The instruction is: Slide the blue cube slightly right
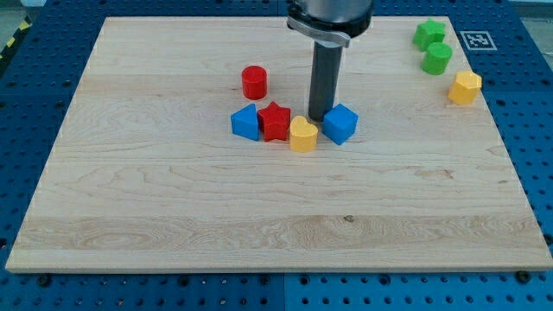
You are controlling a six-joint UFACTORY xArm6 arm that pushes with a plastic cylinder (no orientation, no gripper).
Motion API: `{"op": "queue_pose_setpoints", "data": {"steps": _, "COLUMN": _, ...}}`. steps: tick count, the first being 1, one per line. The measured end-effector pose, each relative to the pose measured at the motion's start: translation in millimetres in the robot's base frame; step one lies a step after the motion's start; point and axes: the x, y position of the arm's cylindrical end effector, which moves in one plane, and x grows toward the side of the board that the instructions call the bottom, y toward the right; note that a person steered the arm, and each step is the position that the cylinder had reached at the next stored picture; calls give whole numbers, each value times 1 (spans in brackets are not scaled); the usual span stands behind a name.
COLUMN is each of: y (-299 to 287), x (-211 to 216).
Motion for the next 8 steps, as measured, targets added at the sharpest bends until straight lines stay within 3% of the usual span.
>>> {"op": "queue_pose_setpoints", "data": {"steps": 3, "y": 41, "x": 51}}
{"op": "queue_pose_setpoints", "data": {"steps": 6, "y": 123, "x": 53}}
{"op": "queue_pose_setpoints", "data": {"steps": 8, "y": 140, "x": 66}}
